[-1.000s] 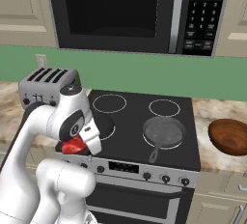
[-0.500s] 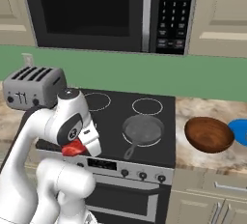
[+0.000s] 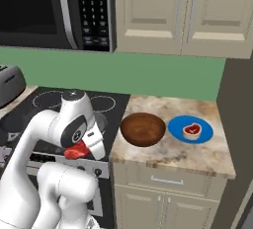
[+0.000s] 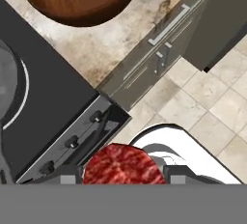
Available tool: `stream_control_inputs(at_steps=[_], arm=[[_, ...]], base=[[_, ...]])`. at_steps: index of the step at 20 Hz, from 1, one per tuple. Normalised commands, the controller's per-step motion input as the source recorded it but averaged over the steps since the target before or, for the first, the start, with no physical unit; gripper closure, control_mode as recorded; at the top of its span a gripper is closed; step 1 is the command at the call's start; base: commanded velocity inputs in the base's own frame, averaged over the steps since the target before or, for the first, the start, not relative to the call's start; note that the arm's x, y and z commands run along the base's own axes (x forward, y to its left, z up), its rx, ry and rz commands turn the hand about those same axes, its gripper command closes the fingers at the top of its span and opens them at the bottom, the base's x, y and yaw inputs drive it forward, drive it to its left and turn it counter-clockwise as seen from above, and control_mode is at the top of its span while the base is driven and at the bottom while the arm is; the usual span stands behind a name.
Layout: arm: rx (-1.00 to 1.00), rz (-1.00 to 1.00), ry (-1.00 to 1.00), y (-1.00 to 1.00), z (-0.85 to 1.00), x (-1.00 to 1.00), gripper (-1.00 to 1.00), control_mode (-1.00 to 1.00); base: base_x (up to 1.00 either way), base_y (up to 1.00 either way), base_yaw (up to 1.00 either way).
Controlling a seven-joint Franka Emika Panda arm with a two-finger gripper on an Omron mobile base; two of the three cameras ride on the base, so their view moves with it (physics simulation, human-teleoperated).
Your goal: Place one of the steaks on the plate and the other in the bowl. Then place the bowl in the fridge.
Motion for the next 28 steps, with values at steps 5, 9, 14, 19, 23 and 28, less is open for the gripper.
stream_control_inputs(at_steps=[5,9,14,19,23,28], arm=[[0.0,0.0,0.0,0.0,0.0,0.0,1.0,1.0],[0.0,0.0,0.0,0.0,0.0,0.0,1.0,1.0],[0.0,0.01,0.03,0.0,0.0,0.26,1.0,-1.0],[-0.01,0.16,0.13,0.0,0.16,0.53,1.0,-1.0],[-0.05,0.23,0.11,-0.14,0.08,0.79,1.0,-1.0],[0.0,0.21,0.07,-0.01,-0.02,0.76,1.0,-1.0]], base=[[0.0,-0.81,0.0],[0.01,-0.17,0.01],[0.0,0.0,0.0],[0.0,0.0,0.0],[0.0,0.0,0.0],[0.0,0.0,0.0]])
